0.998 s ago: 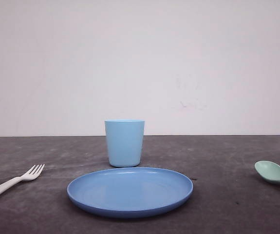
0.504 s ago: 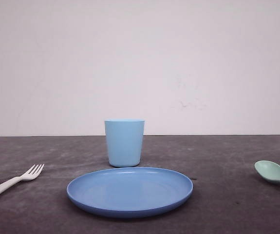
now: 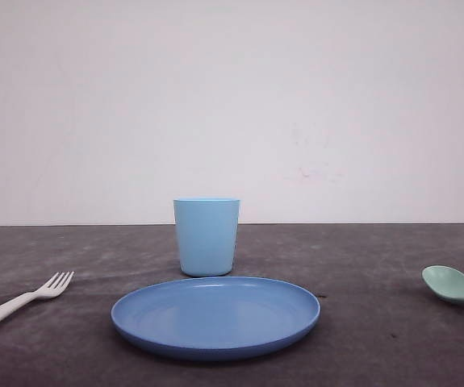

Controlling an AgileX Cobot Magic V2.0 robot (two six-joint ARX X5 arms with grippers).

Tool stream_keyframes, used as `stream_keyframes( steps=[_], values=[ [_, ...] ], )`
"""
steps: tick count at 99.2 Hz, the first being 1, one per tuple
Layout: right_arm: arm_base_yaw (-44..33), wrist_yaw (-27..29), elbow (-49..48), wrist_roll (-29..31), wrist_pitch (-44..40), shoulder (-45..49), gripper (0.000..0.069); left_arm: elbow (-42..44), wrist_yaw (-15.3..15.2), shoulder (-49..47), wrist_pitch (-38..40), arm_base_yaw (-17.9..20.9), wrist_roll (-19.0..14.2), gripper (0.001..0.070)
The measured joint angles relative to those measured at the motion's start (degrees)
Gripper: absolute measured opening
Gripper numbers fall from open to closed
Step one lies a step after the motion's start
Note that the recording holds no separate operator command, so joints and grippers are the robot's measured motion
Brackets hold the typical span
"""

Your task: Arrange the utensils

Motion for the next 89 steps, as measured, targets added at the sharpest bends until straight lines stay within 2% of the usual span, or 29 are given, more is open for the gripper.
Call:
stream_keyframes(
  steps=[12, 23, 28, 37, 42, 47, 58, 89],
  values=[
    [2.1, 0.3, 5.4, -4.0, -3.5, 5.4, 0.0006, 8.0, 0.1, 7.7, -5.7, -0.5, 2.6, 0.0025],
    [3.4, 0.2, 5.7, -5.3, -4.6, 7.8, 0.0019, 10.1, 0.1, 11.5, -8.5, -1.5, 3.7, 0.0051],
    [3.8, 0.2, 5.7, -5.6, -5.6, 8.7, 0.0083, 10.1, 0.2, 12.4, -9.7, -2.1, 4.0, 0.0117],
    [4.2, 0.2, 5.7, -5.7, -6.6, 9.7, 0.0275, 10.1, 1.3, 13.8, -11.0, -3.2, 4.1, 0.0275],
    [4.3, 0.2, 5.7, -5.7, -7.0, 10.2, 0.0341, 10.1, 2.6, 14.7, -11.4, -4.1, 3.9, 0.0312],
    [4.3, 0.2, 5.7, -5.7, -7.1, 10.6, 0.0373, 10.1, 3.8, 16.0, -12.0, -5.1, 3.2, 0.0331],
    [4.3, 0.2, 5.7, -5.7, -7.1, 11.0, 0.0395, 10.1, 5.8, 20.1, -13.4, -7.8, 0.4, 0.0344],
    [4.3, 0.2, 5.7, -5.6, -7.3, 11.1, 0.0399, 10.1, 6.0, 35.4, -17.4, -17.4, -5.8, 0.0348]
  ],
)
